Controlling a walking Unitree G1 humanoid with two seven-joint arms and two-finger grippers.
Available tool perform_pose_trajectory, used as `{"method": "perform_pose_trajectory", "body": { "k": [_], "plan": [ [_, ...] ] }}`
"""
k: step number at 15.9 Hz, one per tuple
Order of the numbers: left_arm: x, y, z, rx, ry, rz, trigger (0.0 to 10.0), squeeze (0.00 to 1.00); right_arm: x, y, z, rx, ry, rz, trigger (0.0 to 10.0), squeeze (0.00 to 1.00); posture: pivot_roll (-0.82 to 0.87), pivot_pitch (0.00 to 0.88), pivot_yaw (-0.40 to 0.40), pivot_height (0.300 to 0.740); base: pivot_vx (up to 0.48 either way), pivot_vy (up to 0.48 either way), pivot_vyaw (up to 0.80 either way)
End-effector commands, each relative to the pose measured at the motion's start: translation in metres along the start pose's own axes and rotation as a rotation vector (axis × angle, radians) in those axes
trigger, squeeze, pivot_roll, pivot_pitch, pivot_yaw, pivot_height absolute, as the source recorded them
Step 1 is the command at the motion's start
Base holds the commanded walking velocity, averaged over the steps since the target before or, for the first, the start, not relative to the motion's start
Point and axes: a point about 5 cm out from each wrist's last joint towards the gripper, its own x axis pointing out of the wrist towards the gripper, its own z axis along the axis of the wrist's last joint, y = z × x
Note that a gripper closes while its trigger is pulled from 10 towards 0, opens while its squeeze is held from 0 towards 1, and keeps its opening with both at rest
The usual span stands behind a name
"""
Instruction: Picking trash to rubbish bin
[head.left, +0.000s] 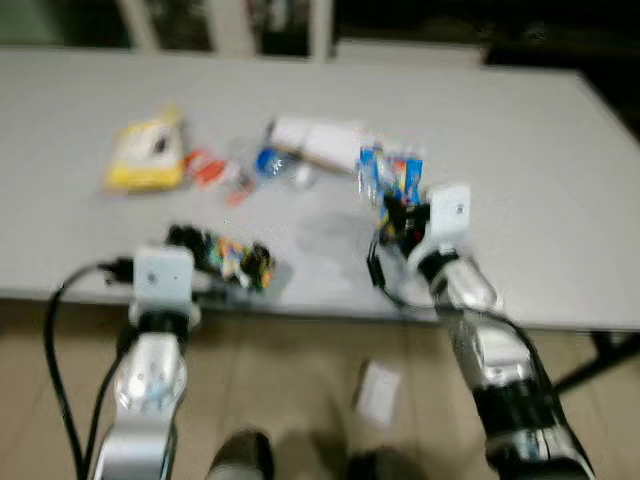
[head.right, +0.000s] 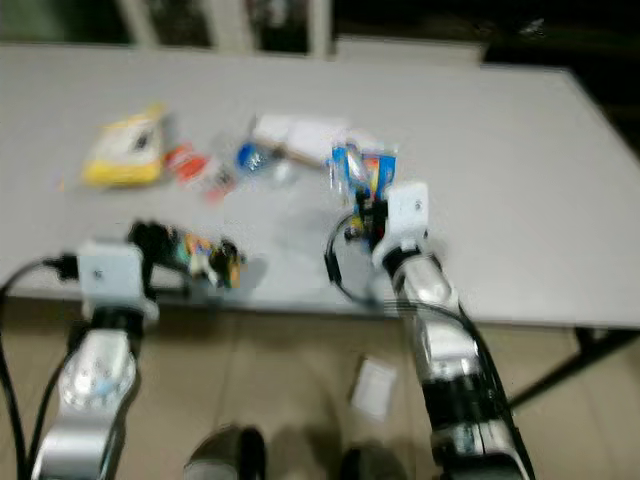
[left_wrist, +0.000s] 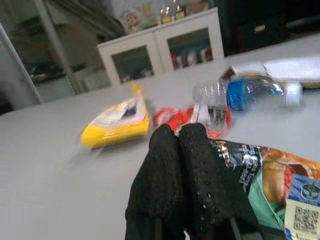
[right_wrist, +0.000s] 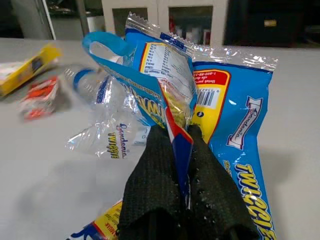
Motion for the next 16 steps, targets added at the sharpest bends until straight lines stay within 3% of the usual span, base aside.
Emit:
{"method": "perform_pose_trajectory", "body": {
  "k": [1, 11, 16],
  "plan": [
    [0.0035, -0.0005, 0.007, 0.004, -0.028, -0.018, 10.0, 0.0, -0.0016, -0.0048, 0.0014, -0.012, -0.004, -0.014, 10.0, 0.0, -0.03, 0.113, -0.013, 0.74, -0.33, 0.0, 0.0],
    [0.0036, -0.0032, 0.0061, 0.0, -0.019, -0.026, 10.0, 0.0, -0.0014, -0.006, 0.0008, -0.017, 0.001, -0.016, 10.0, 0.0, -0.04, 0.111, -0.015, 0.74, -0.314, 0.0, 0.0],
    [0.0054, -0.0018, 0.0024, -0.037, 0.002, -0.026, 10.0, 0.0, -0.0006, -0.0069, 0.001, -0.021, 0.004, -0.016, 10.0, 0.0, -0.04, 0.111, -0.018, 0.74, 0.0, 0.0, 0.0]
  ]
}}
